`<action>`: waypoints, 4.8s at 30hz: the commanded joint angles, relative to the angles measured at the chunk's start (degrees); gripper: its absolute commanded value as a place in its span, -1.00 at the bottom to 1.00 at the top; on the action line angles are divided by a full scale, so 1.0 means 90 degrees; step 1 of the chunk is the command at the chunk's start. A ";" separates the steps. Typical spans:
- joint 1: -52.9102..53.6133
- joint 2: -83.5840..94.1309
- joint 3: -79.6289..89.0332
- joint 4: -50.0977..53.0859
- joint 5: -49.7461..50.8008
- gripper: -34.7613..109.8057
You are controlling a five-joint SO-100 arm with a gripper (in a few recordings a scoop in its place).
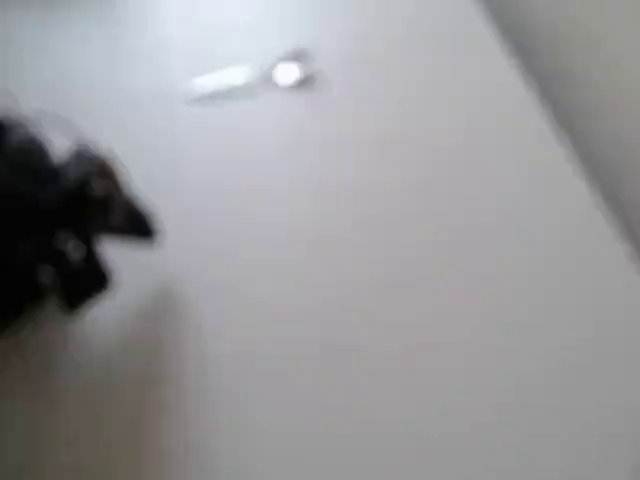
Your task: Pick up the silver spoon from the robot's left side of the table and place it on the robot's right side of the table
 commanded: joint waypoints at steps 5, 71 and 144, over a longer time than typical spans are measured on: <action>0.0088 0.0000 0.0000 0.0000 0.0029 -0.54; -0.5000 -0.9697 -0.8652 0.0303 -0.3779 -0.12; -0.1240 -1.0527 -1.0537 0.1230 0.1855 -0.20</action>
